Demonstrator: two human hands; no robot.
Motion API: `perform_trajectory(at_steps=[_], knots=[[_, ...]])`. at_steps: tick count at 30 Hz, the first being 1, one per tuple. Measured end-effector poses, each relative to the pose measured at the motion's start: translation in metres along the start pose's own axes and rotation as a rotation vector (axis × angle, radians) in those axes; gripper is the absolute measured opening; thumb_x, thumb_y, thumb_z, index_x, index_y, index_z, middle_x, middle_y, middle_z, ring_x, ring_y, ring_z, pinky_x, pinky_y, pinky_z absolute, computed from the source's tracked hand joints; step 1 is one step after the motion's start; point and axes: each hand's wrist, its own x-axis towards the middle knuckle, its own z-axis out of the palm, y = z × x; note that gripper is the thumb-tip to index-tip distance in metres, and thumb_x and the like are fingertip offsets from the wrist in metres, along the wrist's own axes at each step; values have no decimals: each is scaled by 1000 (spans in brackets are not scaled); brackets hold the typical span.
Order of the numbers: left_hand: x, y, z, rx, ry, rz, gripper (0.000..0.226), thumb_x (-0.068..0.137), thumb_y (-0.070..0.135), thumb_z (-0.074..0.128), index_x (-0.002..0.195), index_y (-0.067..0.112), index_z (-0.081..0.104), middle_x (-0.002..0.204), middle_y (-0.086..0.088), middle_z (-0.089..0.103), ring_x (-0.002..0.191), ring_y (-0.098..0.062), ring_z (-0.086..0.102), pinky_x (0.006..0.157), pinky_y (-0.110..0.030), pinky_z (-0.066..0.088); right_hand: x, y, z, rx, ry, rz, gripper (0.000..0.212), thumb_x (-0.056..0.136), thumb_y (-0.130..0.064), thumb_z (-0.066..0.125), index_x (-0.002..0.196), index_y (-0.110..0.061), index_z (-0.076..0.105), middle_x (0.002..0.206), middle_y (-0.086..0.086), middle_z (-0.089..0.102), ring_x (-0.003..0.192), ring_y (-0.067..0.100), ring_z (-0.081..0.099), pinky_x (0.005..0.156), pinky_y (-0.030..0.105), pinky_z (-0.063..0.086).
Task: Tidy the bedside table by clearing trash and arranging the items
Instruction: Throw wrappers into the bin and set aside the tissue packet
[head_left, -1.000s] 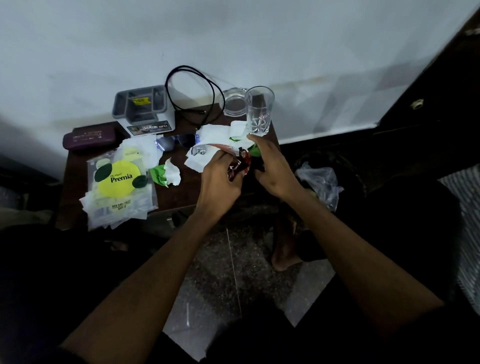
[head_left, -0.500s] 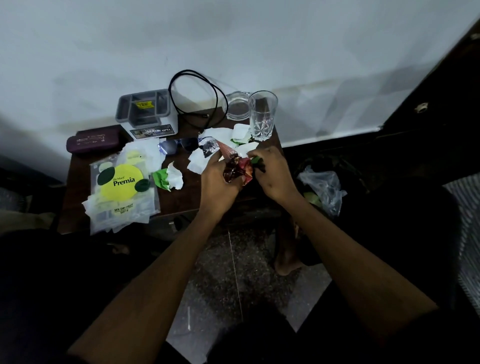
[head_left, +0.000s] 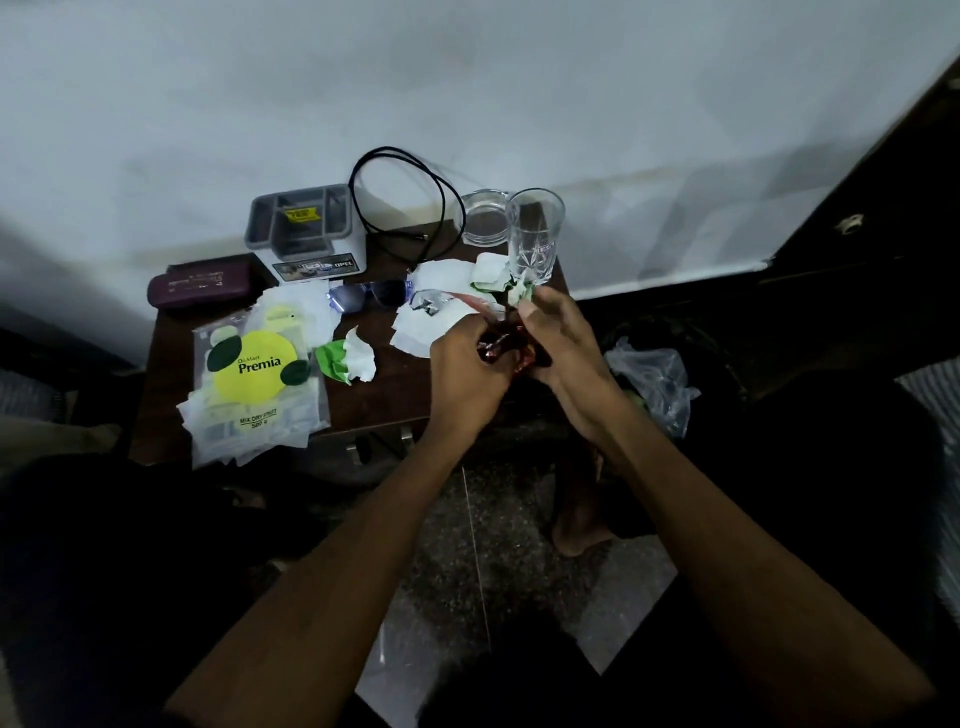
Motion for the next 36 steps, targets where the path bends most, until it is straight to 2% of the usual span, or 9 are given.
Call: perform_trajectory(at_steps=[3, 6, 10, 14, 18, 20, 24, 29, 36], knots=[[-8, 9, 6, 6, 7, 104, 25, 84, 4, 76, 108, 10, 76, 100, -3, 80, 93, -21, 75, 84, -41, 59, -1, -5, 1, -13, -38, -55, 24, 102, -28, 70, 126, -30, 68, 125, -3, 77, 117, 10, 73, 99, 33, 60], [-13, 15, 10, 24, -8, 164, 33, 84, 4, 76, 117, 9, 74, 109, -4, 79, 101, -23, 75, 90, -42, 60, -1, -4, -5, -29, -16, -70, 19, 100, -25, 73, 119, -29, 74, 117, 1, 80, 109, 11, 75, 95, 31, 59], [-13, 21, 14, 21, -8, 227, 25, 81, 8, 84, 105, 5, 77, 111, -7, 73, 101, -21, 71, 91, -36, 59, 4, -3, -14, 84, 58, -29, 22, 101, -10, 70, 123, -12, 71, 120, 20, 74, 102, 18, 72, 93, 33, 57], [-13, 32, 21, -102, -84, 258, 31, 80, 11, 85, 110, 4, 78, 127, -5, 67, 111, -19, 73, 98, -38, 62, 2, -11, -33, 133, 92, -37, 20, 105, -2, 56, 117, -8, 71, 96, 10, 73, 79, 17, 69, 69, 28, 54], [-15, 47, 25, -184, -26, 366, 29, 85, 6, 82, 113, 0, 77, 129, -9, 69, 117, -21, 72, 101, -41, 61, -2, -32, -66, 174, 150, -91, 24, 103, -1, 57, 114, -15, 73, 108, 17, 77, 88, 27, 73, 76, 37, 60], [-14, 47, 27, -224, 5, 365, 26, 87, 4, 80, 112, 0, 77, 130, -10, 69, 119, -21, 71, 101, -41, 61, 0, -47, -98, 171, 276, -178, 21, 101, 2, 58, 108, -12, 71, 97, 11, 80, 82, 22, 74, 77, 34, 60], [-9, 35, 26, -199, 28, 308, 18, 87, 0, 76, 104, 3, 78, 124, -7, 72, 113, -15, 72, 95, -38, 63, 7, -67, -163, 37, 567, -305, 16, 85, -4, 69, 95, -16, 72, 73, -7, 71, 66, 9, 63, 64, 25, 53], [-10, 24, 32, -138, 2, 249, 18, 86, -4, 73, 100, 7, 78, 116, -3, 75, 104, -13, 73, 90, -38, 62, 26, -42, -200, -157, 745, -257, 35, 79, 7, 68, 95, -20, 82, 83, -2, 78, 78, 17, 69, 76, 35, 58], [-11, 20, 36, -132, -30, 220, 20, 87, -6, 69, 99, 6, 78, 112, -2, 76, 97, -12, 74, 85, -36, 63, 43, -5, -205, -494, 863, -153, 33, 81, -4, 71, 105, -24, 83, 97, -1, 82, 93, 16, 78, 89, 42, 65]])
